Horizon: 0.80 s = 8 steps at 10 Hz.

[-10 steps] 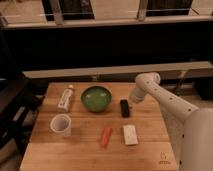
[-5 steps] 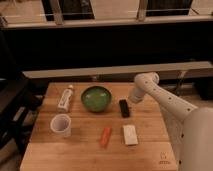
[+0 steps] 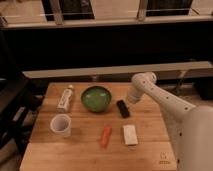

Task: Push the eraser across the table

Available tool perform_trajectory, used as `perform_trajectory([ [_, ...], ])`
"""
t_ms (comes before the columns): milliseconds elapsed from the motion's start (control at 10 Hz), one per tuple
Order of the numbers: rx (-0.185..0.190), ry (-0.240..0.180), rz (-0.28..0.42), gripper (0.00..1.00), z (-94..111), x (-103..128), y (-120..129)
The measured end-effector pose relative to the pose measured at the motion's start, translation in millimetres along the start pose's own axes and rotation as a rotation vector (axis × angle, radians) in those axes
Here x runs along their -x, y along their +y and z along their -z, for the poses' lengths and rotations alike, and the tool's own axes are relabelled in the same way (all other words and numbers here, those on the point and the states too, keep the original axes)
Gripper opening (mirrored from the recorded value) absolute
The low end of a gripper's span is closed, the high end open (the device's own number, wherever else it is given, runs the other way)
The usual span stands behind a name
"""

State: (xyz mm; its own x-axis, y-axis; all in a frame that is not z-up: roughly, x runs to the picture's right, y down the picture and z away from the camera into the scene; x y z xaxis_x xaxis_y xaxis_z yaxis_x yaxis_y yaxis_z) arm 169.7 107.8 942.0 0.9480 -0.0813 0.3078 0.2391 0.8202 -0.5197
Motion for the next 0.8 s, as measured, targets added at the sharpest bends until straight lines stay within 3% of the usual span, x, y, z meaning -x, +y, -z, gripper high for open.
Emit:
perform_trajectory([
  [800,0.012,-0.005,-0.001,0.11,-0.7,4.6,8.4],
])
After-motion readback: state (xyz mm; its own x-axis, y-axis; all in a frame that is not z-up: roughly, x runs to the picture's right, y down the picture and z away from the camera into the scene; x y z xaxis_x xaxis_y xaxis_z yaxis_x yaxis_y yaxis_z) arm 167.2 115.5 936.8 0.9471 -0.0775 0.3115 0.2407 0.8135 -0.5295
